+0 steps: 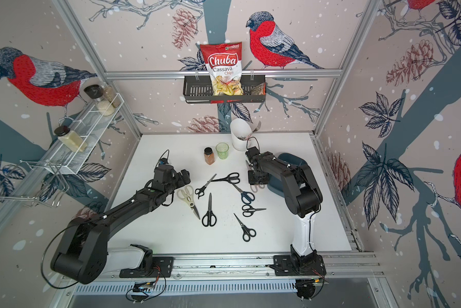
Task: Put the scissors into the storage box
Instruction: Pick up the scissors from the center of the board.
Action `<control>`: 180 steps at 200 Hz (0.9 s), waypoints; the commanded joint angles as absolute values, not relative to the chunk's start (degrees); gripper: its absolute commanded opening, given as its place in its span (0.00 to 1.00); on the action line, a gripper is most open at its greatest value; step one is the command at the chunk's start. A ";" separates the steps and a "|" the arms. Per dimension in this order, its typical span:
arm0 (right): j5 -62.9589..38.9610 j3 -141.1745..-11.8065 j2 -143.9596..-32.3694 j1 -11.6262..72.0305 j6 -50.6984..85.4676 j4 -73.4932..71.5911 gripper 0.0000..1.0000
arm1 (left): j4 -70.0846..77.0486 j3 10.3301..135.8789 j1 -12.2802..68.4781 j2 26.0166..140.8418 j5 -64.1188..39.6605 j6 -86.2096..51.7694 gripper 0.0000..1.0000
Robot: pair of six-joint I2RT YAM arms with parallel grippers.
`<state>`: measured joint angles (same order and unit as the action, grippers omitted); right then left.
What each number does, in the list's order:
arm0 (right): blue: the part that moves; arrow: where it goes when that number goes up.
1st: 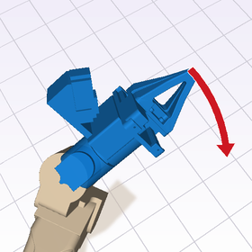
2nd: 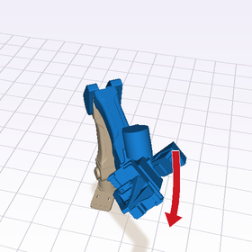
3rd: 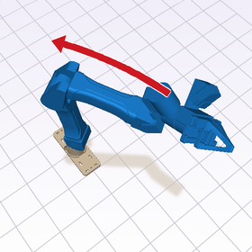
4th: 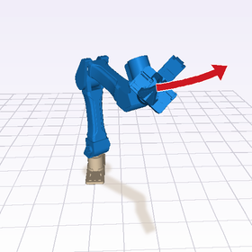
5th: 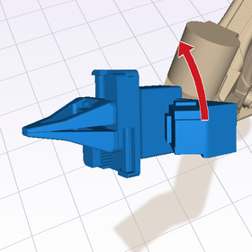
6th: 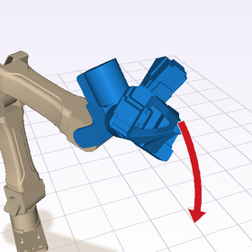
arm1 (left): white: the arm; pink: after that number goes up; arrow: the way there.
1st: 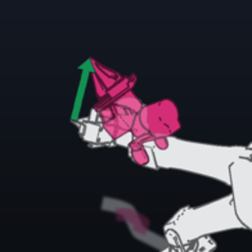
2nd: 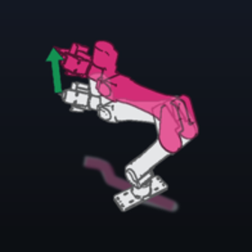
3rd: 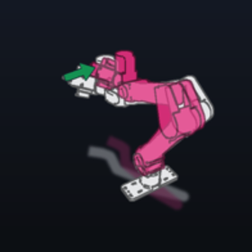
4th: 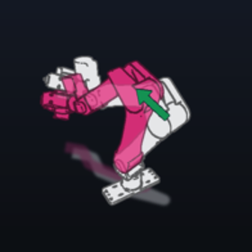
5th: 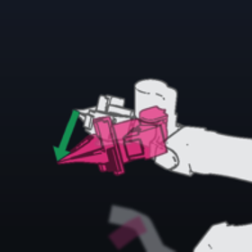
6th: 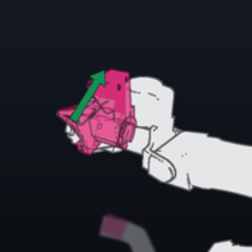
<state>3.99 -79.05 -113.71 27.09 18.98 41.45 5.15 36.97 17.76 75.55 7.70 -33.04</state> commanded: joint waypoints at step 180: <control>4.14 -79.09 -113.06 35.04 26.49 40.84 0.37 | 3.69 35.88 17.80 73.53 10.42 -32.68 0.96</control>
<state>4.58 -79.99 -112.95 34.81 24.16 41.15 4.51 36.12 17.76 74.15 9.26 -33.01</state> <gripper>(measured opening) 0.388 0.958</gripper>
